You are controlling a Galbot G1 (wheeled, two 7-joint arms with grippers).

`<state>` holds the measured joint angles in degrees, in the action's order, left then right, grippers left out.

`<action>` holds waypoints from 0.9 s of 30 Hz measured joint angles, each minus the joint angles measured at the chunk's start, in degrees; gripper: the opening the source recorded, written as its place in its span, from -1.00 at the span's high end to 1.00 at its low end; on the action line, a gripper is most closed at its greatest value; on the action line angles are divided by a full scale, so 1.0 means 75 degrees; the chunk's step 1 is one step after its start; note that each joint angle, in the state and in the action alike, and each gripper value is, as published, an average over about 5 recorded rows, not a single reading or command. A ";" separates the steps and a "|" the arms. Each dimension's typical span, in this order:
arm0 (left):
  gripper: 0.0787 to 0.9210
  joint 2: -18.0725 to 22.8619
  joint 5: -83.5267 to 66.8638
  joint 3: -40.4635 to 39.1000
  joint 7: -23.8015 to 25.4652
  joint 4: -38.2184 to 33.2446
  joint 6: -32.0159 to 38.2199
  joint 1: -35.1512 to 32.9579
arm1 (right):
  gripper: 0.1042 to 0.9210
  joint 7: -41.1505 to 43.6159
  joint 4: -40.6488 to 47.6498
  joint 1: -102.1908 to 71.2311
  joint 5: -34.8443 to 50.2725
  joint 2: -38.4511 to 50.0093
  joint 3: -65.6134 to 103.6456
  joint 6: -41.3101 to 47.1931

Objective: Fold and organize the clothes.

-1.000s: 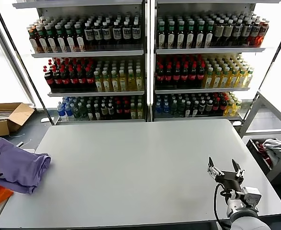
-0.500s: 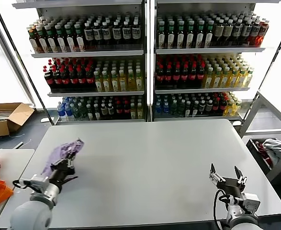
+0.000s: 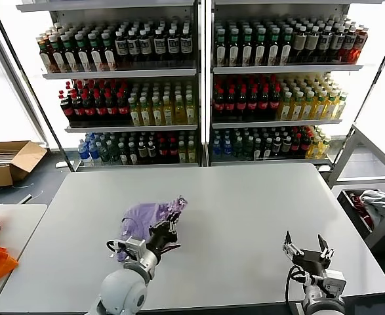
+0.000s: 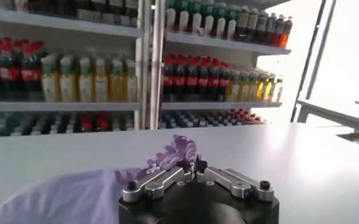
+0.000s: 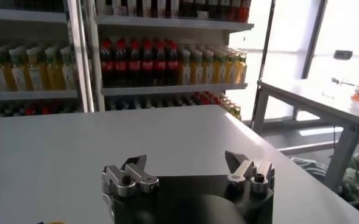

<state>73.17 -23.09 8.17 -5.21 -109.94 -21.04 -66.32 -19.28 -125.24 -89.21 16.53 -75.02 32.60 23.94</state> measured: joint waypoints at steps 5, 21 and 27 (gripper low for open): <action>0.57 0.0324 -0.0264 -0.0497 0.0097 0.0196 0.0240 0.0321 | -0.76 0.0021 0.0141 0.0080 -0.0047 -0.0015 -0.0044 -0.0001; -0.48 0.0323 -0.0251 -0.0283 -0.0436 0.0121 0.0173 0.0702 | -0.76 -0.0198 0.0511 0.0894 0.1374 0.0208 -0.0651 0.0413; -0.75 -0.0001 0.0228 0.0485 -0.0554 -0.0159 0.0062 0.0528 | -0.76 -0.0406 0.0885 0.1755 0.2432 0.0204 -0.1291 0.0729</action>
<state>73.16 -21.38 11.80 -9.37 -111.13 -20.58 -62.36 -22.32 -118.61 -76.05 34.77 -73.49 22.92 29.41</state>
